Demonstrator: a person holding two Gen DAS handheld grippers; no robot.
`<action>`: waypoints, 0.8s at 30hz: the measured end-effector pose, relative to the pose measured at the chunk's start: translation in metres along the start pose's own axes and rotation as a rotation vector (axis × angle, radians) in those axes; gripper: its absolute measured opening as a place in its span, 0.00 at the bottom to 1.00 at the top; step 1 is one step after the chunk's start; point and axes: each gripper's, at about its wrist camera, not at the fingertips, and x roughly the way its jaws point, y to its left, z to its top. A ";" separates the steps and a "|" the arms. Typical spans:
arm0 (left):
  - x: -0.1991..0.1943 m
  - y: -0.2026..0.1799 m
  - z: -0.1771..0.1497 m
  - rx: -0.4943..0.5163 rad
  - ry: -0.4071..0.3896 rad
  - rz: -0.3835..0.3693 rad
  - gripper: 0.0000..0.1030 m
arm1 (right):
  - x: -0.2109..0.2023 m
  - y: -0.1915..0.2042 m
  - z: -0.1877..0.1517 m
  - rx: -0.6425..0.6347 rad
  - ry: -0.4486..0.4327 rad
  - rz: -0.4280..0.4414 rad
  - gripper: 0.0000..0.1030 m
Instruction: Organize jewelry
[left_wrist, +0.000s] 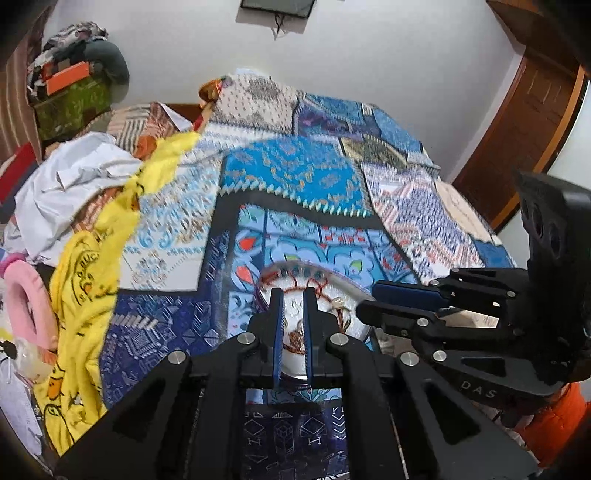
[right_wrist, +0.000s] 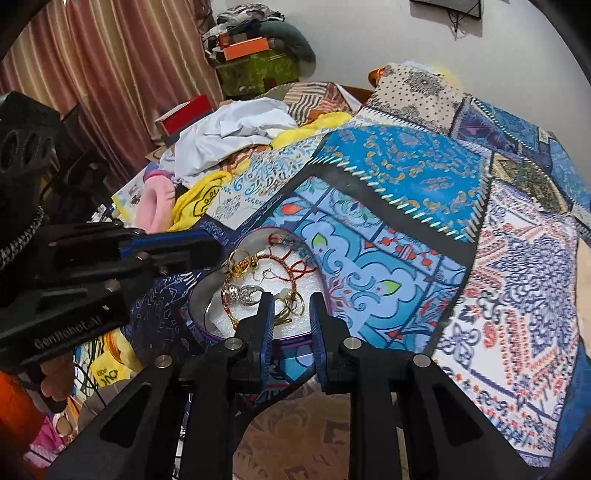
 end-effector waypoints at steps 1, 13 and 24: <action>-0.005 -0.001 0.002 0.001 -0.015 0.005 0.06 | -0.005 0.000 0.002 0.003 -0.013 -0.003 0.19; -0.139 -0.050 0.027 0.095 -0.415 0.094 0.14 | -0.147 0.013 0.015 0.026 -0.408 -0.049 0.25; -0.215 -0.085 0.005 0.113 -0.697 0.172 0.72 | -0.247 0.051 -0.021 0.046 -0.790 -0.216 0.83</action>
